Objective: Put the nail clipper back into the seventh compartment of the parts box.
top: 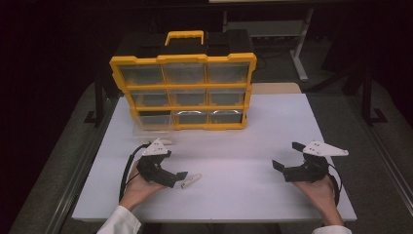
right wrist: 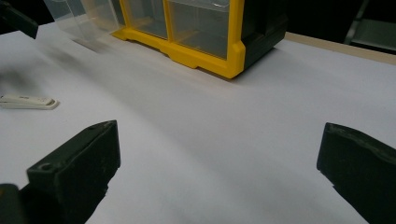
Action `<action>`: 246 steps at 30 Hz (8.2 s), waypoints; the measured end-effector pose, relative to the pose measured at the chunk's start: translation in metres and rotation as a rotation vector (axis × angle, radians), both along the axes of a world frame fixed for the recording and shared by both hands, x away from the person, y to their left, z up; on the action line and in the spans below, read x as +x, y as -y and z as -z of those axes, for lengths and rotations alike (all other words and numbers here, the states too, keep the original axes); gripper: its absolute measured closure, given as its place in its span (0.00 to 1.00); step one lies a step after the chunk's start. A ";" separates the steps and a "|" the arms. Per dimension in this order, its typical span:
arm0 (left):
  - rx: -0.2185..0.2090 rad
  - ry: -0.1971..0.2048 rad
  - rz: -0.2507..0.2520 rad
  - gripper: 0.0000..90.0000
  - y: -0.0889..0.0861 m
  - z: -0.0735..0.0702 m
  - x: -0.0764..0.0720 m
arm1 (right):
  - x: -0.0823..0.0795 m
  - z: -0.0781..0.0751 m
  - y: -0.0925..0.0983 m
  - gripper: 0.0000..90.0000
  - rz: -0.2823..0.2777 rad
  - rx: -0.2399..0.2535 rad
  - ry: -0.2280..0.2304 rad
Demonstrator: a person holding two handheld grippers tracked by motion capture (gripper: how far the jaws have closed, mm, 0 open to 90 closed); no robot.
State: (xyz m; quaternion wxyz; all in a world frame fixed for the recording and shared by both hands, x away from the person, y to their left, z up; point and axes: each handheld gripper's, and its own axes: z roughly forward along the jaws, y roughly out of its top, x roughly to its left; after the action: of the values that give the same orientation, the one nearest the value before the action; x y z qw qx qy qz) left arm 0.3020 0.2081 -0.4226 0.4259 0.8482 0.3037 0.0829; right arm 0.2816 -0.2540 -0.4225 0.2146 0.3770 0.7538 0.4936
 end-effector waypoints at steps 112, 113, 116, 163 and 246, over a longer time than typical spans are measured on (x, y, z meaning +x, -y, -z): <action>0.139 -0.075 0.035 0.87 0.029 0.006 -0.020 | -0.002 0.000 0.001 0.00 0.008 0.003 0.006; 0.137 -0.078 0.039 0.87 0.028 0.005 -0.019 | -0.002 0.000 0.001 0.00 0.008 0.003 0.005; 0.130 -0.068 0.035 0.87 0.027 0.003 -0.019 | -0.002 0.000 0.001 0.00 0.009 0.003 0.004; 0.045 -0.005 -0.042 0.87 -0.014 -0.048 0.003 | -0.002 0.001 0.001 0.00 0.009 0.001 0.000; 0.088 0.024 -0.241 0.87 -0.083 -0.089 0.079 | -0.003 0.005 0.000 0.00 0.005 -0.013 -0.009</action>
State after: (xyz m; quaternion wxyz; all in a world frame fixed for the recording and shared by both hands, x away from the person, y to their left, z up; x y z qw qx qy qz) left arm 0.3810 0.2908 -0.3339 0.3790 0.8224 0.3944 0.1565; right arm 0.2786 -0.2541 -0.4272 0.2147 0.3796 0.7571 0.4865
